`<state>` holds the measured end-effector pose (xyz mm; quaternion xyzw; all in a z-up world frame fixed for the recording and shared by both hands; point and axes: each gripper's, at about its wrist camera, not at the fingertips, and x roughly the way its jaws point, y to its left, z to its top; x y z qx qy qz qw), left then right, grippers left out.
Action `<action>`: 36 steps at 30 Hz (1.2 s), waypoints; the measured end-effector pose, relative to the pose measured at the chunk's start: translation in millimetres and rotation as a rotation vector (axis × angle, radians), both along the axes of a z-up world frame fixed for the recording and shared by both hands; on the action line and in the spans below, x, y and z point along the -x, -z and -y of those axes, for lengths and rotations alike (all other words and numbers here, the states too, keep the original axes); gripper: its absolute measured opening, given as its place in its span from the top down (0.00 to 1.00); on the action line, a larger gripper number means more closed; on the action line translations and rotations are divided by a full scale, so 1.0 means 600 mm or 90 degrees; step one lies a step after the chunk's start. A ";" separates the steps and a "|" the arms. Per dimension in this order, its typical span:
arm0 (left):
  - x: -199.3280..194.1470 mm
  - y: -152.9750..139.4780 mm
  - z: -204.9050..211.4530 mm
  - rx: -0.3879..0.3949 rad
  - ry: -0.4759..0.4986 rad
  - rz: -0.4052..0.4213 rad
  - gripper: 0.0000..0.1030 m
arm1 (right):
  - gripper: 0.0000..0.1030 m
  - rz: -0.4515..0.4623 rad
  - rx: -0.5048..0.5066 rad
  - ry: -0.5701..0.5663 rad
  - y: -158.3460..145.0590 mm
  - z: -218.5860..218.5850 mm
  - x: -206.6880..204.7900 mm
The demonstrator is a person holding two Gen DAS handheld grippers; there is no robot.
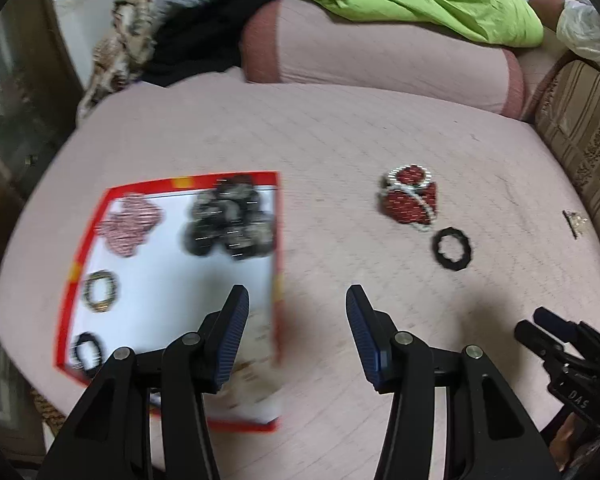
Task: Organize jewelry
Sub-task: 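Move both open tools to the red polka-dot scrunchie and black hair tie, then grasp the red polka-dot scrunchie with the left tool while the right tool grasps the black hair tie, then carry the red scrunchie and black hair tie over the tray with both tools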
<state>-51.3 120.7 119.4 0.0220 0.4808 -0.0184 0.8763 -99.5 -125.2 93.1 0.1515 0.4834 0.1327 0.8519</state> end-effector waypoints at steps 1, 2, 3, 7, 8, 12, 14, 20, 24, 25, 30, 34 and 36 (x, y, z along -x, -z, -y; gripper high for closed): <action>-0.012 0.008 0.007 0.012 0.003 -0.008 0.52 | 0.45 -0.002 0.002 0.005 0.004 0.006 -0.005; -0.022 0.015 0.012 0.022 0.004 -0.016 0.52 | 0.45 -0.005 0.004 0.010 0.009 0.011 -0.011; -0.037 0.025 0.018 0.033 0.003 -0.026 0.52 | 0.45 -0.007 0.007 0.014 0.015 0.015 -0.018; -0.092 0.054 0.036 0.074 0.006 -0.049 0.52 | 0.45 -0.015 0.011 0.022 0.034 0.024 -0.048; -0.106 0.060 0.040 0.080 0.005 -0.052 0.52 | 0.45 -0.015 0.013 0.023 0.038 0.024 -0.057; -0.158 0.087 0.060 0.108 0.010 -0.065 0.52 | 0.45 -0.015 0.016 0.021 0.050 0.016 -0.094; -0.179 0.099 0.072 0.117 0.020 -0.070 0.52 | 0.45 -0.013 0.017 0.018 0.054 0.010 -0.111; -0.228 0.141 0.115 0.126 0.058 -0.095 0.73 | 0.45 -0.008 0.040 0.002 0.072 -0.009 -0.149; -0.240 0.157 0.133 0.146 0.069 -0.110 0.96 | 0.49 -0.011 0.054 -0.002 0.087 -0.021 -0.166; -0.240 0.157 0.136 0.144 0.070 -0.109 0.97 | 0.60 -0.009 0.060 -0.001 0.089 -0.024 -0.169; -0.200 0.118 0.137 0.139 0.093 -0.082 0.98 | 0.93 -0.019 0.046 -0.003 0.088 -0.023 -0.170; -0.152 0.053 0.130 0.139 0.098 -0.035 0.98 | 0.93 -0.016 0.024 0.008 0.073 -0.008 -0.147; -0.125 0.019 0.121 0.152 0.104 -0.016 0.98 | 0.93 -0.011 0.011 0.015 0.061 0.003 -0.130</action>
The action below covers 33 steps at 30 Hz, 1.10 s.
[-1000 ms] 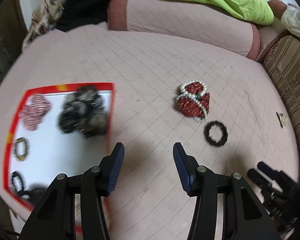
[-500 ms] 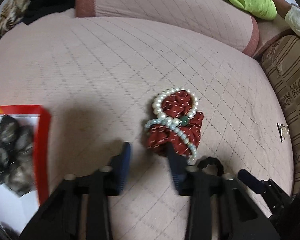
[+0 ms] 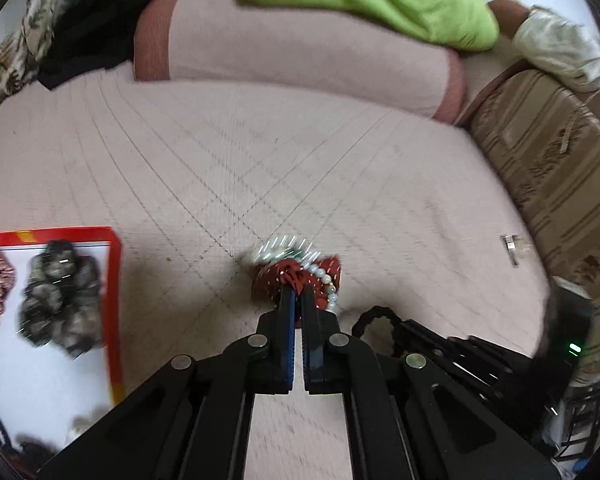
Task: Organize jewelry
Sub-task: 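Carry the red scrunchie and black hair tie over the tray with both tools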
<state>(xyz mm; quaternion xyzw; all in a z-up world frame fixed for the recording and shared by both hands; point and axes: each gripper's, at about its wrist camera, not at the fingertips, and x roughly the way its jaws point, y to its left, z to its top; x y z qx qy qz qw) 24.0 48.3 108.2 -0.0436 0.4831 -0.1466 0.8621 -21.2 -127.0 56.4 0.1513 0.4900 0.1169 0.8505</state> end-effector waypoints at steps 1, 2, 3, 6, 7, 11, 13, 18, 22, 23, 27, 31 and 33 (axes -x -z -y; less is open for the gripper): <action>0.013 -0.015 -0.004 0.007 0.002 0.004 0.98 | 0.93 0.004 -0.006 0.005 -0.009 0.007 0.012; 0.031 -0.035 -0.010 0.015 0.007 0.013 0.98 | 0.93 0.007 -0.010 0.008 -0.015 0.012 0.020; 0.044 -0.048 -0.013 0.011 0.007 0.023 0.98 | 0.93 0.011 -0.017 0.011 -0.022 0.018 0.028; 0.063 -0.064 -0.006 -0.037 0.016 0.010 0.98 | 0.93 0.022 -0.019 0.024 -0.044 0.034 0.055; 0.070 -0.072 -0.006 -0.019 0.028 0.009 0.98 | 0.93 0.024 -0.018 0.026 -0.048 0.035 0.059; 0.121 -0.138 0.002 0.101 0.129 0.064 0.98 | 0.93 0.032 -0.019 0.036 -0.064 0.040 0.084; 0.139 -0.161 0.002 0.146 0.161 0.080 0.98 | 0.93 0.035 -0.019 0.038 -0.069 0.040 0.091; 0.154 -0.164 0.006 0.087 0.142 0.090 0.98 | 0.93 0.050 -0.015 0.044 -0.087 0.047 0.110; 0.150 -0.102 0.029 -0.121 0.086 0.058 0.98 | 0.93 0.052 0.007 0.049 -0.093 0.050 0.121; 0.147 -0.074 0.031 -0.169 0.075 0.040 0.98 | 0.93 0.049 0.007 0.051 -0.091 0.052 0.123; 0.162 -0.075 -0.008 0.017 0.107 0.016 0.98 | 0.93 0.047 0.001 0.053 -0.089 0.056 0.135; 0.175 -0.100 -0.018 0.090 0.153 0.045 0.98 | 0.93 0.036 0.000 0.058 -0.079 0.058 0.134; 0.170 -0.063 0.016 -0.164 0.097 0.059 0.98 | 0.93 0.029 0.000 0.065 -0.073 0.060 0.131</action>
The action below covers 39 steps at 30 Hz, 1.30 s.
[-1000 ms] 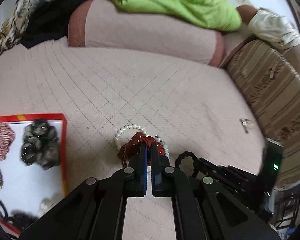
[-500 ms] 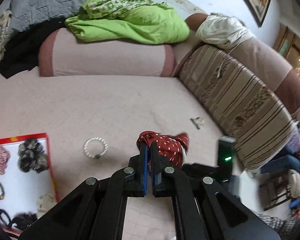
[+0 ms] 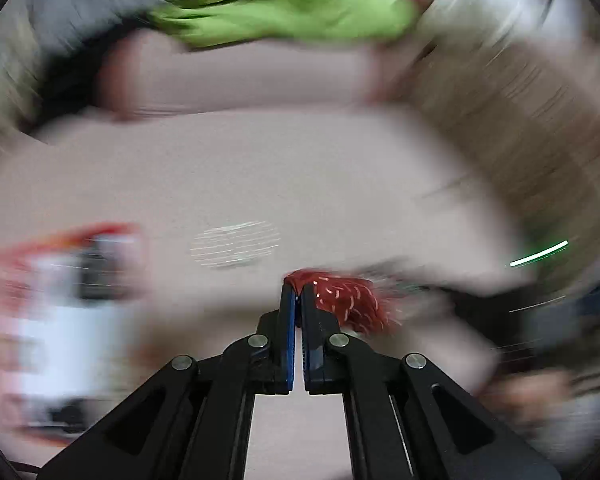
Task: Organize jewelry
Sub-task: 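Carry the red scrunchie and black hair tie over the tray with both tools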
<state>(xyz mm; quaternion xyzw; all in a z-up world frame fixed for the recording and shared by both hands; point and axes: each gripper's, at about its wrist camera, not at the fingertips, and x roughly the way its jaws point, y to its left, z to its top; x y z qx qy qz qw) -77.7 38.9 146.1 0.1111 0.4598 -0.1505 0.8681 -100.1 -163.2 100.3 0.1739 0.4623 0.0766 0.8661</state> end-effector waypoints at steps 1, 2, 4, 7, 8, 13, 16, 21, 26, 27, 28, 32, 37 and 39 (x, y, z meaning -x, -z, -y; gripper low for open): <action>0.001 0.016 0.006 -0.038 0.000 0.004 0.98 | 0.93 -0.001 0.000 0.003 0.001 0.001 0.000; 0.004 0.021 0.006 -0.027 0.007 -0.003 0.98 | 0.93 0.000 -0.002 0.004 0.000 0.003 0.002; 0.010 0.021 -0.003 0.028 0.018 -0.019 0.98 | 0.93 0.006 0.002 0.005 -0.003 0.005 0.006; 0.015 0.006 -0.024 0.117 0.032 -0.035 0.98 | 0.93 0.000 -0.001 0.006 0.000 0.010 0.005; 0.019 -0.007 -0.035 0.176 0.053 -0.038 0.98 | 0.93 -0.002 -0.005 0.007 0.001 0.011 0.005; 0.024 -0.043 -0.052 0.307 0.108 -0.048 0.98 | 0.93 -0.009 -0.012 0.010 0.011 0.012 0.004; 0.029 -0.032 -0.045 0.257 0.087 -0.041 0.98 | 0.93 -0.016 -0.015 0.011 0.017 0.009 0.004; 0.022 -0.014 -0.067 0.231 0.043 -0.044 0.98 | 0.93 -0.009 -0.011 0.004 0.010 0.008 0.006; 0.025 -0.019 -0.112 0.231 -0.009 -0.025 0.98 | 0.93 -0.004 -0.018 0.000 0.000 0.005 0.010; 0.027 -0.024 -0.125 0.233 -0.021 -0.019 0.98 | 0.93 -0.002 -0.017 -0.004 -0.003 0.000 0.011; 0.029 -0.027 -0.135 0.235 -0.031 -0.015 0.98 | 0.93 0.000 -0.016 -0.008 -0.006 -0.005 0.011; 0.038 -0.043 -0.180 0.243 -0.073 0.008 0.98 | 0.93 0.008 -0.010 -0.028 -0.019 -0.032 0.013; 0.052 -0.063 -0.228 0.254 -0.118 0.034 0.98 | 0.93 0.014 -0.007 -0.051 -0.033 -0.061 0.014; 0.056 -0.068 -0.242 0.251 -0.138 0.043 0.98 | 0.93 0.018 -0.005 -0.060 -0.039 -0.073 0.015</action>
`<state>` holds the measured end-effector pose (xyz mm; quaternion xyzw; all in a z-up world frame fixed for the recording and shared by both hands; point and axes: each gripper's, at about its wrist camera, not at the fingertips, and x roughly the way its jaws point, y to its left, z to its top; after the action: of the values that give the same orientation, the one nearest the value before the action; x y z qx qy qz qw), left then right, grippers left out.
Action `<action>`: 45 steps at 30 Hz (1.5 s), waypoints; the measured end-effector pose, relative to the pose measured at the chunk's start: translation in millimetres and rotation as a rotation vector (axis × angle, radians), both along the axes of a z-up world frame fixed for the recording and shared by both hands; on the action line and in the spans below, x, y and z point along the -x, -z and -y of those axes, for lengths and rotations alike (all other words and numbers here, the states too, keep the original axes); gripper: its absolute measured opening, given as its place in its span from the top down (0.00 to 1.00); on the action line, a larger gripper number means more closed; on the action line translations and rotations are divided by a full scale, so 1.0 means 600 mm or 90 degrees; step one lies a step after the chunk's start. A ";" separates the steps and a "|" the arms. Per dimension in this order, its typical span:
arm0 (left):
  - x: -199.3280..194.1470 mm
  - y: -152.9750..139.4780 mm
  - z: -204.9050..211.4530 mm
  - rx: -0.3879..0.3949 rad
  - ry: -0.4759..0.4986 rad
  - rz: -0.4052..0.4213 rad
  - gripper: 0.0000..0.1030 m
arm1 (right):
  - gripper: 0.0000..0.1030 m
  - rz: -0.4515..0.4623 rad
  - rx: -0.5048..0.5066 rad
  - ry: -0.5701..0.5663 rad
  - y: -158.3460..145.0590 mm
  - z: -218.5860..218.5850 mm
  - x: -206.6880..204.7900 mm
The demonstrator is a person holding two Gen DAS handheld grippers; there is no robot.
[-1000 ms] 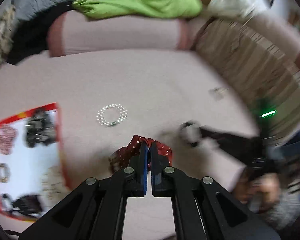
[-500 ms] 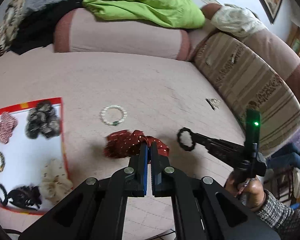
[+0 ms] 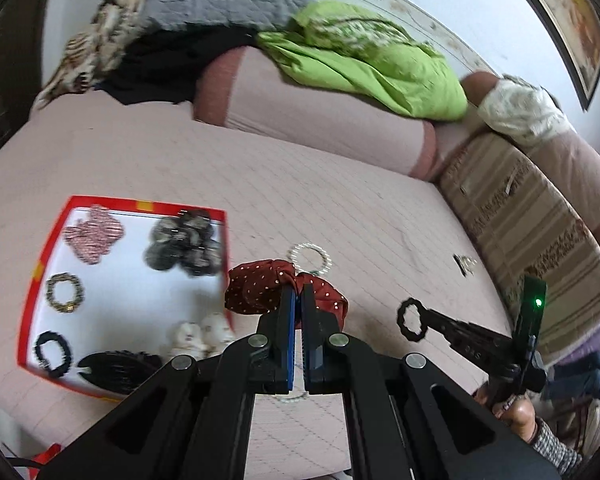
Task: Organize jewelry
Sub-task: 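Carry the red scrunchie and black hair tie over the tray with both tools, then lower the red scrunchie into the tray and open the left tool while the right tool releases the hair tie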
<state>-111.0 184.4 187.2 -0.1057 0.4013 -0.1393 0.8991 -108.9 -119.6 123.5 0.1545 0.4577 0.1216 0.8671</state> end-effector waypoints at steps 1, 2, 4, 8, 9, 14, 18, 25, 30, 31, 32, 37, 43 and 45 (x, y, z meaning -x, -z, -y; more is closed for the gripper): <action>0.002 -0.002 -0.006 -0.003 -0.010 0.001 0.98 | 0.93 0.002 0.001 -0.005 -0.003 -0.006 0.001; 0.005 -0.003 -0.013 -0.008 -0.022 0.003 0.98 | 0.93 0.004 0.001 -0.009 -0.006 -0.011 0.004; 0.008 -0.006 -0.024 -0.025 -0.047 0.007 0.98 | 0.93 0.007 0.004 -0.019 -0.012 -0.023 0.005; 0.013 -0.006 -0.048 -0.043 -0.086 0.009 0.98 | 0.93 0.011 0.008 -0.041 -0.025 -0.047 0.007; 0.015 -0.006 -0.055 -0.043 -0.093 0.009 0.98 | 0.93 0.010 0.007 -0.049 -0.028 -0.055 0.006; 0.020 -0.007 -0.082 -0.041 -0.122 0.015 0.98 | 0.93 0.009 0.003 -0.084 -0.041 -0.096 0.003; 0.023 -0.005 -0.101 -0.042 -0.140 0.019 0.98 | 0.93 0.019 0.012 -0.117 -0.055 -0.136 0.002; 0.021 0.005 -0.118 -0.100 -0.184 0.030 0.98 | 0.93 0.029 0.024 -0.162 -0.069 -0.203 -0.008; 0.021 0.016 -0.137 -0.135 -0.207 0.034 0.98 | 0.93 0.034 0.034 -0.193 -0.077 -0.251 -0.018; 0.020 0.020 -0.142 -0.141 -0.211 0.033 0.98 | 0.93 0.035 0.036 -0.198 -0.079 -0.259 -0.018; 0.019 0.023 -0.147 -0.145 -0.215 0.031 0.98 | 0.93 0.036 0.037 -0.204 -0.080 -0.270 -0.019; 0.012 0.038 -0.171 -0.163 -0.233 0.018 0.98 | 0.93 0.039 0.051 -0.232 -0.084 -0.317 -0.027; 0.001 0.053 -0.190 -0.178 -0.239 0.006 0.98 | 0.93 0.040 0.073 -0.260 -0.080 -0.377 -0.040; -0.005 0.059 -0.197 -0.177 -0.240 0.000 0.98 | 0.93 0.039 0.079 -0.267 -0.077 -0.391 -0.043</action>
<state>-108.3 302.7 151.8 -0.0536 0.3900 0.0876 0.9151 -82.8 114.9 169.7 -0.0012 0.4601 0.2753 0.8441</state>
